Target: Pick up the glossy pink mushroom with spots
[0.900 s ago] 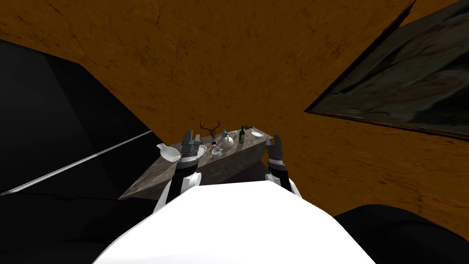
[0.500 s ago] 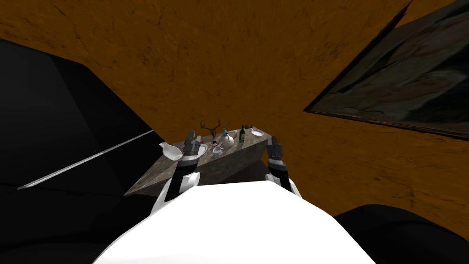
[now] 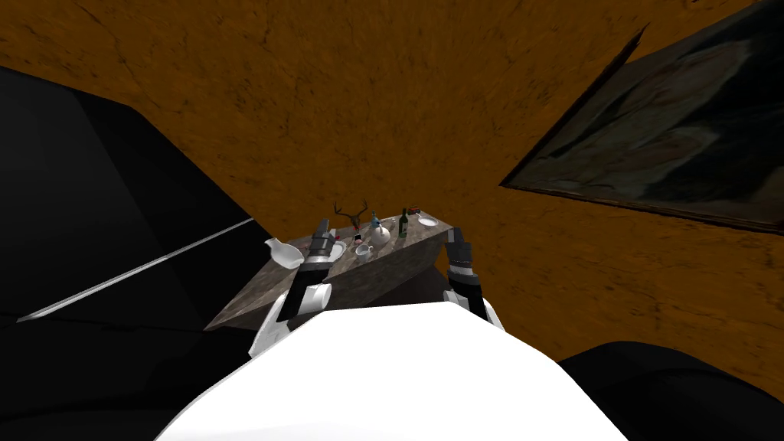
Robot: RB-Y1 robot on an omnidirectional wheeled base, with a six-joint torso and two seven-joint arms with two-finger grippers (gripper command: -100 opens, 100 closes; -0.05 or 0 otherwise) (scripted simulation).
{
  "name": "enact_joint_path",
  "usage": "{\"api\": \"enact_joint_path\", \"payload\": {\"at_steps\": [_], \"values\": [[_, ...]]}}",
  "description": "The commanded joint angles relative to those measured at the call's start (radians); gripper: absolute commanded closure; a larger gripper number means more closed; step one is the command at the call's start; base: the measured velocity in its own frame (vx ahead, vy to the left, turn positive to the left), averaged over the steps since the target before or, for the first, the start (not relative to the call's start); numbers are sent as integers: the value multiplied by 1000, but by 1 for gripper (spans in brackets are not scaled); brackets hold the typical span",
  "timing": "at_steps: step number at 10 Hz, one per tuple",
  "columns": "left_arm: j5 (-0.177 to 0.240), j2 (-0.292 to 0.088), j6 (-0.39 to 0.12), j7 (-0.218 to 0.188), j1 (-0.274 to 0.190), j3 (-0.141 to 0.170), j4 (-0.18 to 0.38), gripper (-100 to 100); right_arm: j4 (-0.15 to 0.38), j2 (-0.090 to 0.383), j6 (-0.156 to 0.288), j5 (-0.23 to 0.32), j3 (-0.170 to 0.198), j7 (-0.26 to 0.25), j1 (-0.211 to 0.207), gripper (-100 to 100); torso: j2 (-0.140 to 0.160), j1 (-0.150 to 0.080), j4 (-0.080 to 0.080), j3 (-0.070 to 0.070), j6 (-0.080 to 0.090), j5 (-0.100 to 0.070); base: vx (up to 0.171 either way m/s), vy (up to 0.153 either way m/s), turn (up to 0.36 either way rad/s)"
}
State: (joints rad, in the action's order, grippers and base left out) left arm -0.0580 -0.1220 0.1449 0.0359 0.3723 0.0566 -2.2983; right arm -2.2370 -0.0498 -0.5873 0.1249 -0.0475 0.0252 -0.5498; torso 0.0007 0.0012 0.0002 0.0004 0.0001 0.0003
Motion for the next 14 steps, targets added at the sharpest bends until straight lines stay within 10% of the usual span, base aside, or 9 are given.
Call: {"api": "enact_joint_path", "payload": {"at_steps": [1, 14], "values": [[4, -14, -50, -6, -23, 20, 21, -100, 0, 0, 0, 0, 0, 0, 0, 0, 0, 0, 0, 0, 0, 0, -13, 11, -118], [20, -66, -386, -43, -135, 123, 131, -100, 0, 0, 0, 0, 0, 0, 0, 0, -1, -1, 0, -1, 0, 0, -1, 7, -80]]}}
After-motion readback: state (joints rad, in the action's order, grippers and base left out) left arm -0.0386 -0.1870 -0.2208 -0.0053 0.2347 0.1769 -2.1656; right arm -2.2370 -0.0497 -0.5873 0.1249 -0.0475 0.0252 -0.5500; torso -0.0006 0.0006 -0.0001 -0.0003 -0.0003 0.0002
